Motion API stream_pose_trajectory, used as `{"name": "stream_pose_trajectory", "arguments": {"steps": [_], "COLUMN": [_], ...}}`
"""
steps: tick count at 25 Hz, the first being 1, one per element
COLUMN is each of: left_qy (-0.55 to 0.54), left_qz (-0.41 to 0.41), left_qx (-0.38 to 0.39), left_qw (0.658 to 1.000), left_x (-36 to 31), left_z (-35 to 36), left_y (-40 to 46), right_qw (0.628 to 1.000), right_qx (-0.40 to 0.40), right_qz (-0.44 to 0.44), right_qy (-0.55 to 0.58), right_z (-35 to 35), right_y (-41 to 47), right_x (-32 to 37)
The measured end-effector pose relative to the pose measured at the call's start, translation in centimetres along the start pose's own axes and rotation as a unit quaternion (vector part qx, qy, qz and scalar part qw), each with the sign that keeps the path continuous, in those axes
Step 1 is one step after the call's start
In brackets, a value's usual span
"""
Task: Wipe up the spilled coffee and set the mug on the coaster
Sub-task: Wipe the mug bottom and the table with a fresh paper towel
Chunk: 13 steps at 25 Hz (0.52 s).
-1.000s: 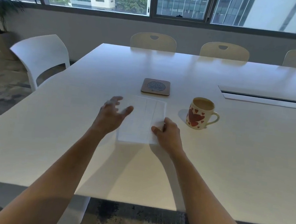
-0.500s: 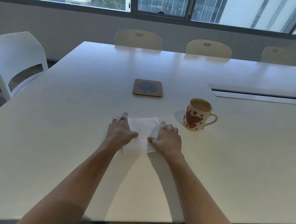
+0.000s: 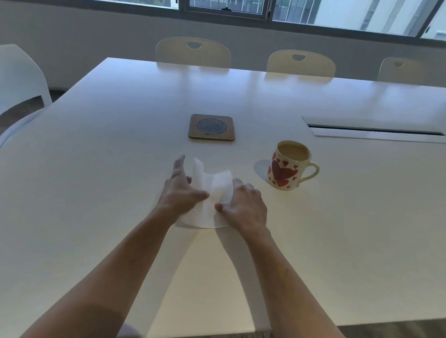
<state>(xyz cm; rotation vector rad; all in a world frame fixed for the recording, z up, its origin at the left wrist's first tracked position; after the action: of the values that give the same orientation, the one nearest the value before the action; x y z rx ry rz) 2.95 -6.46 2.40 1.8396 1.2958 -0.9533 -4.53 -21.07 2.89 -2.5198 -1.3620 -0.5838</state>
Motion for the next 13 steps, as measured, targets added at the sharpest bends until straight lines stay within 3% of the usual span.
{"name": "stream_pose_trajectory", "arguments": {"steps": [4, 8, 13], "left_qy": [-0.188, -0.243, -0.303], "left_qz": [-0.082, -0.097, -0.107], "left_qx": [0.004, 0.011, -0.032], "left_qw": [0.979, 0.965, 0.947], "left_x": [-0.5, -1.4, -2.2], "left_z": [1.1, 2.1, 3.2], "left_y": [0.2, 0.4, 1.1], "right_qw": [1.0, 0.998, 0.976], "right_qx": [0.005, -0.013, -0.116], "right_qz": [0.0, -0.009, 0.039], "right_qy": [0.028, 0.06, 0.182], "right_z": [-0.3, -1.9, -7.5], "right_y": [0.3, 0.6, 0.9], "right_x": [-0.6, -1.9, -5.8]}}
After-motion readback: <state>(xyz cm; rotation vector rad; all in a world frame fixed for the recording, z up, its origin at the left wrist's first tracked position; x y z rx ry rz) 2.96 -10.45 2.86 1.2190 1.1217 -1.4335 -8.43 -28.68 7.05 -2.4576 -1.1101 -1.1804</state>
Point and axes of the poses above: each hand's wrist, its own y-axis towards the middle knuckle, its own z-axis out of the palm, x = y × z, the point moved 4 cm from there along y, towards the middle knuckle, and after that the axes turned 12 degrees about z, right-handed, at the moved point
